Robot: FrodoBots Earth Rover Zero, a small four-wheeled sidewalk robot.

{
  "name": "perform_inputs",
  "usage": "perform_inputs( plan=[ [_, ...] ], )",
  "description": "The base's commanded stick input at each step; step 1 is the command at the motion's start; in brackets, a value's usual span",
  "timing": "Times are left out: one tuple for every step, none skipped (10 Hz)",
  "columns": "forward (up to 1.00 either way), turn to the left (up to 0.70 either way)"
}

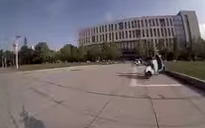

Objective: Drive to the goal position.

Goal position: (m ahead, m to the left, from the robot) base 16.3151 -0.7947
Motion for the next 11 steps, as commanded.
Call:
perform_inputs(
  plan=[
    [1.0, 0.04],
    [1.0, 0.04],
    [1.0, 0.04],
    [1.0, 0.04],
    [1.0, 0.04],
    [1.0, 0.04],
    [1.0, 0.04],
    [1.0, 0.04],
    [1.0, 0.04],
    [1.0, 0.04],
    [1.0, 0.04]
  ],
)
